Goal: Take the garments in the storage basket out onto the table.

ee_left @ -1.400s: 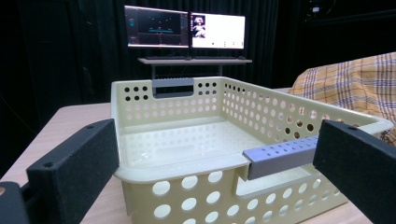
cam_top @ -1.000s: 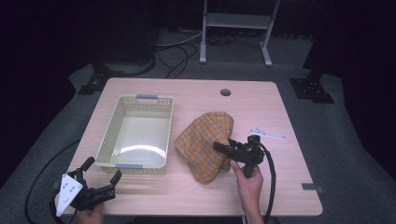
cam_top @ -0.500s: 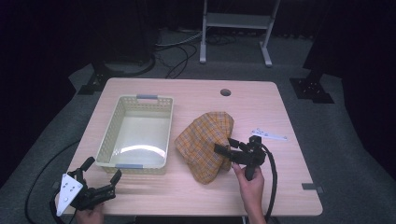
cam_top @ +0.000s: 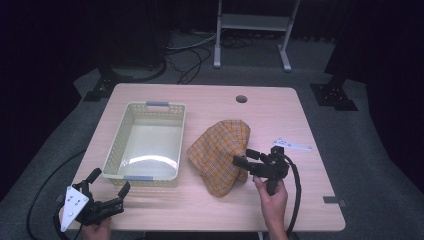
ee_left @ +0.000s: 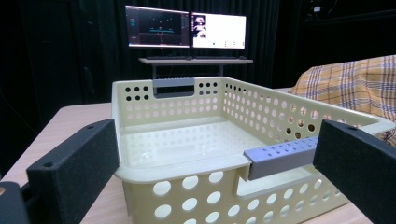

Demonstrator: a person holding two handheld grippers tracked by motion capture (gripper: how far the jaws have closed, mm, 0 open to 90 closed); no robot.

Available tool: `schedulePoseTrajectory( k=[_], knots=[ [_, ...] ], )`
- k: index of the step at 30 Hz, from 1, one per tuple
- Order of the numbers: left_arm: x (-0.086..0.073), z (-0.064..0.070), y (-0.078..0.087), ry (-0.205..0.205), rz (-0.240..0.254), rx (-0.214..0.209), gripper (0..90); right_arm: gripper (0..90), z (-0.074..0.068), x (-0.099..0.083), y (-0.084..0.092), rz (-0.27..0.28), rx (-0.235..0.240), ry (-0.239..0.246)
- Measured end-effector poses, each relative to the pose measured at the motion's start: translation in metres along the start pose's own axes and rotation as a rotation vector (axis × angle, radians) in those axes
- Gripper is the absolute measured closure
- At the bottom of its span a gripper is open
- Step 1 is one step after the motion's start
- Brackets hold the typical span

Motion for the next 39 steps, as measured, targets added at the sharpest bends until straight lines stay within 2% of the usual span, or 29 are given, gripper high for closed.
schedulePoseTrajectory(
  k=[18,33,39],
  knots=[
    [0.0,0.0,0.0,0.0,0.0,0.0,0.1,10.8,0.009,0.0,0.027,0.021,-0.023,-0.011],
    [0.0,0.0,0.0,0.0,0.0,0.0,0.1,10.8,0.013,0.0,0.039,0.017,-0.042,-0.007],
    [0.0,0.0,0.0,0.0,0.0,0.0,0.1,10.8,0.017,0.0,0.046,0.032,-0.045,-0.019]
  ],
)
Point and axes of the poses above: each handheld gripper's, and its own axes: y roughly backward along the jaws, x roughly out of its top, z roughly to its right, the point moved 8 cm from there along -y, roughly forward along the jaws, and after that the axes turned 14 degrees about -y, right-handed, at the moved point
